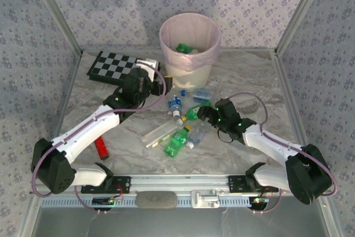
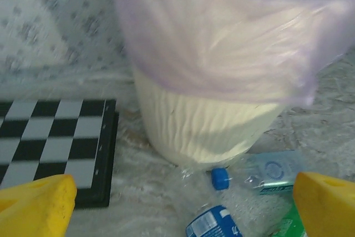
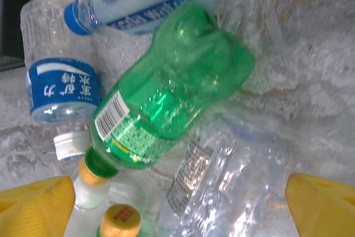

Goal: Put the plastic bottles in the bin

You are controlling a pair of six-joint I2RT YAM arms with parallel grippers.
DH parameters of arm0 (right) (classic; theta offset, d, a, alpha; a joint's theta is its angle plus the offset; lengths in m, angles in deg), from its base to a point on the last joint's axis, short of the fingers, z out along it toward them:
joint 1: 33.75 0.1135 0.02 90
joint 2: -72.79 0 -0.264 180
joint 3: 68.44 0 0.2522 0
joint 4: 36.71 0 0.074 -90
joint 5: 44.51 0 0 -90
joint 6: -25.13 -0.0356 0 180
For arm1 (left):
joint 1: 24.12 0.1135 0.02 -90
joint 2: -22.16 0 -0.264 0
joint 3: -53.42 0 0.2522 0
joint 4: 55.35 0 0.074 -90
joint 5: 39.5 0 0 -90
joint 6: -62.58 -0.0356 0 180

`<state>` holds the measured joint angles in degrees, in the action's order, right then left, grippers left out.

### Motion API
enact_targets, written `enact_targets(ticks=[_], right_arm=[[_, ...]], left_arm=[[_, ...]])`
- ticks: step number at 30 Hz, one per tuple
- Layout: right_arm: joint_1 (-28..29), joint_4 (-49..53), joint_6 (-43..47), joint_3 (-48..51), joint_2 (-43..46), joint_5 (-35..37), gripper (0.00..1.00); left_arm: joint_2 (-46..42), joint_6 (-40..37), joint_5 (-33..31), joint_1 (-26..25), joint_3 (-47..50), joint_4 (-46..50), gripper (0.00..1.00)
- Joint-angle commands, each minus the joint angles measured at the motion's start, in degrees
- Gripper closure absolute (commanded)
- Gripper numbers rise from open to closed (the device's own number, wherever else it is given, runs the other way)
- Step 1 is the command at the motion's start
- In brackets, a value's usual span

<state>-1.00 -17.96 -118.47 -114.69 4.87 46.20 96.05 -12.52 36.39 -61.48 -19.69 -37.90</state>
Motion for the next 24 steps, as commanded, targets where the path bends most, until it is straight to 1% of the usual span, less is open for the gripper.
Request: enact_targets(ticks=[1,7,13,17,24], right_arm=[[1.83,2.50,-4.02,0.92,-0.18,2.26,0.01],[3.81,3.38,-7.47,1.51,-1.13,2.98,0.01],[4.35,1.58,-10.17,1.66,-4.40,1.66,0.01],[4.60,0.29,-11.14,0.70,-7.98,-0.16,0.01],[5.12,-2.88,-13.74,0.33,-13.35,-2.23,0.04]], left_arm=[[-2.78,10.19,-3.27,0.90,5.76,-2.74,0.00],[-7.61,19.36,-4.53,1.04,17.44,-4.39,0.00],[-10.75,25.14,-3.99,0.89,23.58,-3.71,0.00],[-10.89,26.93,-3.75,0.73,25.32,-4.02,0.00],[-9.18,26.64,-3.34,0.54,25.09,-5.34,0.00]])
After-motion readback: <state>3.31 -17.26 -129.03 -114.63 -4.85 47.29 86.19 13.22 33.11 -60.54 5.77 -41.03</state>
